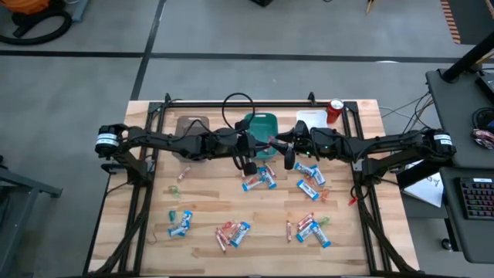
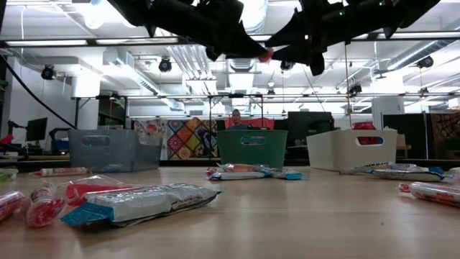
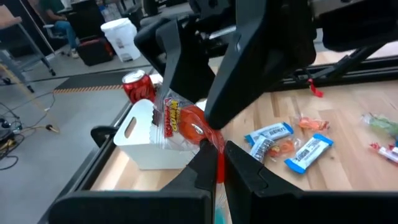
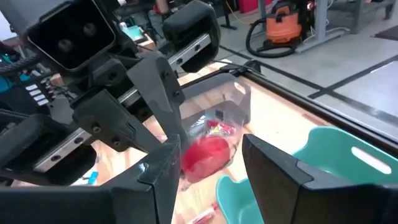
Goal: Sort candy
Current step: Put the red gummy into the white bin
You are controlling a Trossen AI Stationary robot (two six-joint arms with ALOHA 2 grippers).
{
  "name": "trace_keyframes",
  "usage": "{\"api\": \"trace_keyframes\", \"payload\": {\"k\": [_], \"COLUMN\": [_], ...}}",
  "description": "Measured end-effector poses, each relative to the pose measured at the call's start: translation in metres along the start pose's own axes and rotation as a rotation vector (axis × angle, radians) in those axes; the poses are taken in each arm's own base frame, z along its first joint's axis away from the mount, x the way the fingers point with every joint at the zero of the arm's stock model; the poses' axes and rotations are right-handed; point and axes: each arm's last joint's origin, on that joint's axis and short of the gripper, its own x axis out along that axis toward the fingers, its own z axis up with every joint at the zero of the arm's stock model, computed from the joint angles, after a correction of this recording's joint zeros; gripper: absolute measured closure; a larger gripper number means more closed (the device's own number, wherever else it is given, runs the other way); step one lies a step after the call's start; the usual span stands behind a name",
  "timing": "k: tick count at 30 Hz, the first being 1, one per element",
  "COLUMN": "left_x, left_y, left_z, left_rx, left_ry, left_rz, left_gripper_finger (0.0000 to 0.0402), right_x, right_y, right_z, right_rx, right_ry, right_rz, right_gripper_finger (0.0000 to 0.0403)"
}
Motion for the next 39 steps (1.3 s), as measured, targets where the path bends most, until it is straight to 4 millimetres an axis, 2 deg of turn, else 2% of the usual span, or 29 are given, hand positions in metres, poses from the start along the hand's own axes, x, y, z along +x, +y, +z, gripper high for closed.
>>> {"api": "trace_keyframes", "payload": {"k": [5,12,13,20,26,28,30,34,36,39], "left_x": [0.000,0.000,0.000,0.000,0.000,-0.002,-0.006,-0.017,-0.024,-0.035], "left_y": [0.000,0.000,0.000,0.000,0.003,0.005,0.007,0.008,0.005,-0.002], "left_z": [0.001,0.001,0.001,0.001,-0.001,-0.004,-0.006,-0.011,-0.015,-0.022], "left_rx": [-0.001,-0.009,-0.009,-0.014,-0.032,-0.022,-0.024,-0.146,-0.223,-0.315], "left_ry": [-0.008,-0.007,-0.008,-0.006,0.025,0.077,0.128,0.233,0.297,0.421], "left_rz": [0.002,0.002,0.002,0.002,0.078,0.130,0.170,0.184,0.180,0.139], "left_gripper_finger": [0.0401,0.0400,0.0398,0.0372,0.0317,0.0300,0.0287,0.0276,0.0275,0.0274], "right_x": [0.000,0.000,0.000,0.000,-0.001,-0.003,-0.006,-0.019,-0.029,-0.039], "right_y": [0.001,0.001,0.001,0.001,-0.001,-0.003,-0.008,-0.026,-0.037,-0.049], "right_z": [0.002,0.004,0.004,0.003,0.002,0.002,0.004,-0.004,-0.012,-0.022], "right_rx": [-0.001,-0.055,-0.062,-0.093,-0.129,-0.156,-0.185,-0.264,-0.216,-0.081], "right_ry": [-0.024,-0.037,-0.037,-0.026,-0.016,0.002,0.033,0.195,0.266,0.305], "right_rz": [0.008,0.018,0.020,0.017,-0.017,-0.089,-0.235,-0.713,-0.881,-0.999], "right_gripper_finger": [0.0266,0.0378,0.0384,0.0394,0.0394,0.0394,0.0394,0.0394,0.0394,0.0394]}}
